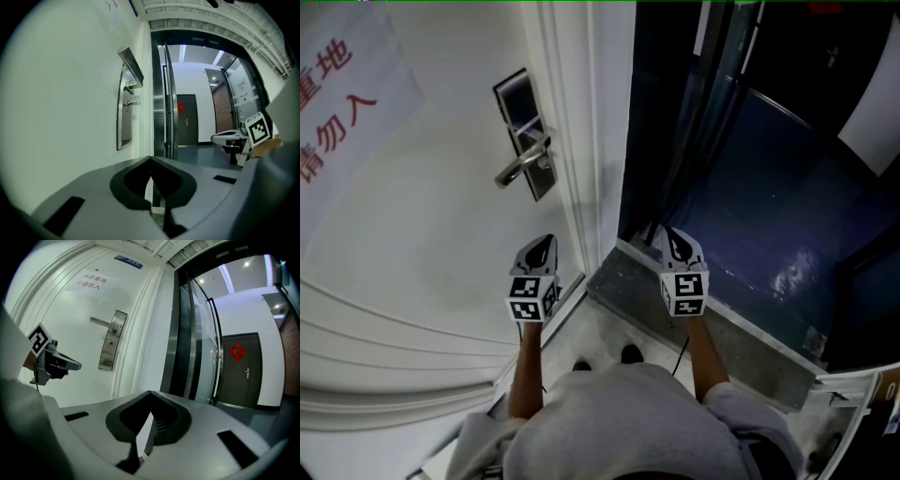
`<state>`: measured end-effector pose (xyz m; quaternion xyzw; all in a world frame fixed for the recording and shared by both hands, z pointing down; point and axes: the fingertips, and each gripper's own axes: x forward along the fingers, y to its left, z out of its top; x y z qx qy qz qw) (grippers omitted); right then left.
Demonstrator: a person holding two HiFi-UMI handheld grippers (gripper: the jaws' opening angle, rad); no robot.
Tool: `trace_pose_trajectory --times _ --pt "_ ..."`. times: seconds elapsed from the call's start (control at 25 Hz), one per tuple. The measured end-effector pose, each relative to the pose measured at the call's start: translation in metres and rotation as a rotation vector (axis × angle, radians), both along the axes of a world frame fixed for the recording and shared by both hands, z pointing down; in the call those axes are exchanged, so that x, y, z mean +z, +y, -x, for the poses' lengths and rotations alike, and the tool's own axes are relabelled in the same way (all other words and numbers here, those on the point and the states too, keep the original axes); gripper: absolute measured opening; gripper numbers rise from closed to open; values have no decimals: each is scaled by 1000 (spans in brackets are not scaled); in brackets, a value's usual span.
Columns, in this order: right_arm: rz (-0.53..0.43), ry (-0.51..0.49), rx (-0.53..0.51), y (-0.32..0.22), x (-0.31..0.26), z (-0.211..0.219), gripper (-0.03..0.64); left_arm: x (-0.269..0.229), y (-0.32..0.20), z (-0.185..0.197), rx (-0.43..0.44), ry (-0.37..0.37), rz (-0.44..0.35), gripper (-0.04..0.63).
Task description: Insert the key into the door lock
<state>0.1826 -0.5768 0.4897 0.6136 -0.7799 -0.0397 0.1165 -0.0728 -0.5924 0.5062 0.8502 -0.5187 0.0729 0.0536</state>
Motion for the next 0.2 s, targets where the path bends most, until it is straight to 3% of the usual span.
trace_pose_trajectory --times 0.2 --pt "9 -3 2 -1 3 -2 21 5 3 -4 8 3 14 17"
